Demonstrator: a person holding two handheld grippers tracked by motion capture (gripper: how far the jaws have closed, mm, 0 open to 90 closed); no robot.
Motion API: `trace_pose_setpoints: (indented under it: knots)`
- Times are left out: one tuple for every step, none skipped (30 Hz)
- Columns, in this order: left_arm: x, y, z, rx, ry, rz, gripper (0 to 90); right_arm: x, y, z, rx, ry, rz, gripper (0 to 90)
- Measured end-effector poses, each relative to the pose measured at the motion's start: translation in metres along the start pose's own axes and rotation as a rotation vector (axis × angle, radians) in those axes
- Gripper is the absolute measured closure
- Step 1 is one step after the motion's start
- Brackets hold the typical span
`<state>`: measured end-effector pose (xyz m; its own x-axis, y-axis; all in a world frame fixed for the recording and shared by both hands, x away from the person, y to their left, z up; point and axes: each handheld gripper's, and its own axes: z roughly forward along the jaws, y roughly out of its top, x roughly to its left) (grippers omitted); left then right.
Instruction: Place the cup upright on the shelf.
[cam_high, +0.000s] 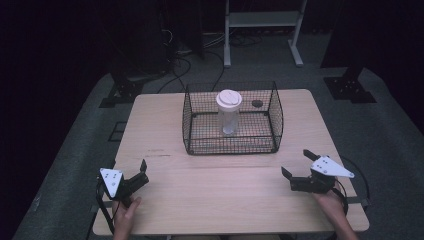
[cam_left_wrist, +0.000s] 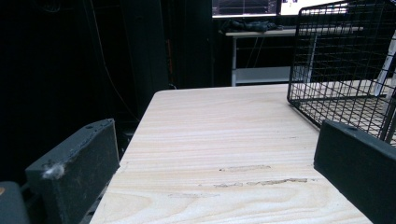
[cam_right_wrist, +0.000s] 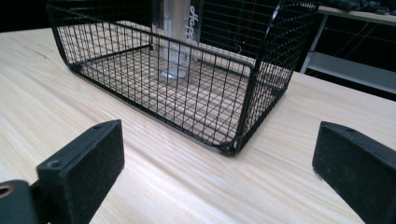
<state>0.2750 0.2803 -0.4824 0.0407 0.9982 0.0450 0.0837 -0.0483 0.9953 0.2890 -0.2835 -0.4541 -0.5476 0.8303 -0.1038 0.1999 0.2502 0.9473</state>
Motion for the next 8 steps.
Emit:
trace_pose_setpoints:
  knots:
    - [0.0, 0.0, 0.0001, 0.0, 0.0, 0.0, 0.0, 0.0003, -0.0009, -0.0007, 0.002, -0.002, -0.004, 1.7]
    - [0.0, 0.0, 0.0, 0.001, 0.001, 0.001, 0.0, 0.0009, -0.0031, -0.0025, 0.001, -0.006, -0.002, 1.7]
    - [0.0, 0.0, 0.0, 0.001, 0.0, 0.001, 0.0, 0.0012, -0.0042, -0.0033, 0.001, -0.005, 0.0, 1.7]
    - [0.0, 0.0, 0.0001, 0.001, 0.0, 0.0, 0.0, 0.0018, -0.0055, -0.0043, 0.002, -0.009, 0.001, 1.7]
    - [0.0, 0.0, 0.0001, 0.001, 0.0, 0.0, 0.0, 0.0018, -0.0055, -0.0043, 0.002, -0.009, 0.001, 1.7]
    - [0.0001, 0.0, 0.0002, 0.001, 0.0, 0.0, 0.0, 0.0032, -0.0084, -0.0063, -0.003, -0.012, 0.006, 1.7]
    - [0.0001, 0.0, 0.0002, 0.001, 0.0, 0.0, 0.0, 0.0032, -0.0084, -0.0063, -0.003, -0.012, 0.006, 1.7]
    - [0.0001, 0.0, 0.0003, 0.001, 0.0, 0.0, 0.0, 0.0039, -0.0096, -0.0071, -0.004, -0.013, 0.009, 1.7]
